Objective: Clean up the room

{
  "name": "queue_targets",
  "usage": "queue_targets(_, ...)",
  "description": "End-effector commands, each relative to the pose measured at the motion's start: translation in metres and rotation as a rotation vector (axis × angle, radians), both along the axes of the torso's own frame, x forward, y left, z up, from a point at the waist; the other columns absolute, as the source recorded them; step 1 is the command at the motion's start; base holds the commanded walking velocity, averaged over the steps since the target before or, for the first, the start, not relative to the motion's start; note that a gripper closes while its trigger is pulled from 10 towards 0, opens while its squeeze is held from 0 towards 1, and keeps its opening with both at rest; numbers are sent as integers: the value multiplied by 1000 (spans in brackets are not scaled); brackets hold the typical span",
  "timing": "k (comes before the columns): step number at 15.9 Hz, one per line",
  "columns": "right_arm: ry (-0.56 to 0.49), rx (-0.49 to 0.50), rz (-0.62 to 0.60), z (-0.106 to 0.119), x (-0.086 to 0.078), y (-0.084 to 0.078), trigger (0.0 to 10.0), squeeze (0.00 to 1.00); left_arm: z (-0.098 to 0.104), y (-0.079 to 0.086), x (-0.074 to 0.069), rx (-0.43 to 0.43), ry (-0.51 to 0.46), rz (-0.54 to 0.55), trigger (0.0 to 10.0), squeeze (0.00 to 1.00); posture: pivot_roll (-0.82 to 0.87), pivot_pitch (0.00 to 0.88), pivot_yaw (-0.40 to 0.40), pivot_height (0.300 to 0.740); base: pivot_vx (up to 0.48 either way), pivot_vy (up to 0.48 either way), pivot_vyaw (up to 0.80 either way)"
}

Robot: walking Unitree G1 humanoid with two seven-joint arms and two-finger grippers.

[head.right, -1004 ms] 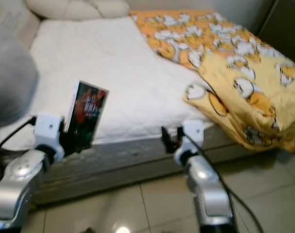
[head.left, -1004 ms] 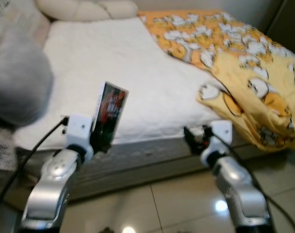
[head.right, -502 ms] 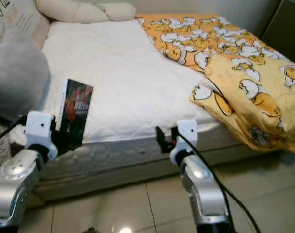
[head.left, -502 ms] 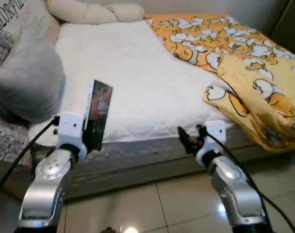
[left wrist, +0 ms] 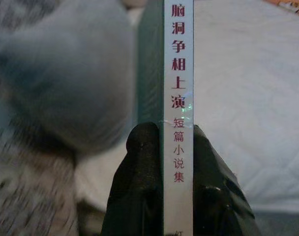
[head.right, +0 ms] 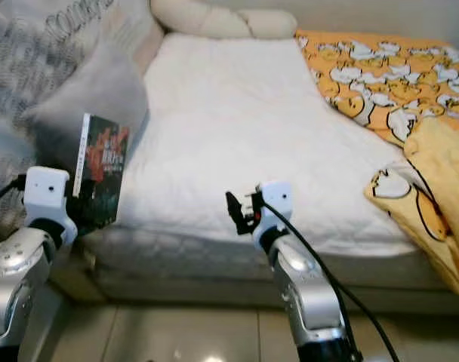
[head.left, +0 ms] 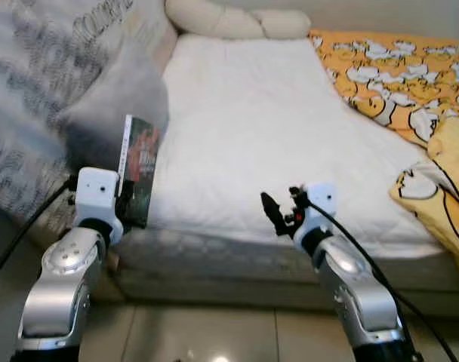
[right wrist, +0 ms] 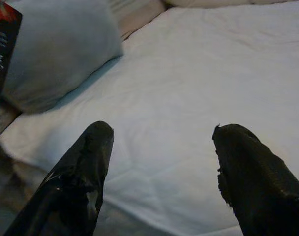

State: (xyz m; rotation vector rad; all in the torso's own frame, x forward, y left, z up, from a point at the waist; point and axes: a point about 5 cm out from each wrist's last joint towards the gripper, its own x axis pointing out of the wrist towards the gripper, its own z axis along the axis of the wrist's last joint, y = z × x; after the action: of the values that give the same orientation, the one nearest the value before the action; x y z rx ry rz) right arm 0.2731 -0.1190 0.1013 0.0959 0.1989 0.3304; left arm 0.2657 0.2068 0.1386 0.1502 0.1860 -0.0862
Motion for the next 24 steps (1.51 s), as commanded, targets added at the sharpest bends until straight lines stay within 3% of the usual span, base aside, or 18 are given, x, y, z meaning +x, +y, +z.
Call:
queue_targets(1,-13,-3,-24,3,1,-7,10000,0,6,-9,3,-1,-31,-47,10000,0,-36,0,-13,740,401,0,0)
queue_targets(16,-20,-23,-7,2,2,-6,10000,0,3,-10,2,-5,-21,-74,10000,0,-39,0,-19,740,396,0,0)
queue_targets(22,-12,-29,-11,-1,1,-7,10000,0,-1,-13,0,12,2,-100,10000,0,-38,0,-20,740,0,0,0)
queue_targets(24,-10,-34,-9,-1,-1,-8,10000,0,-3,-21,-3,-9,16,-163,10000,0,-48,0,-18,740,0,0,0)
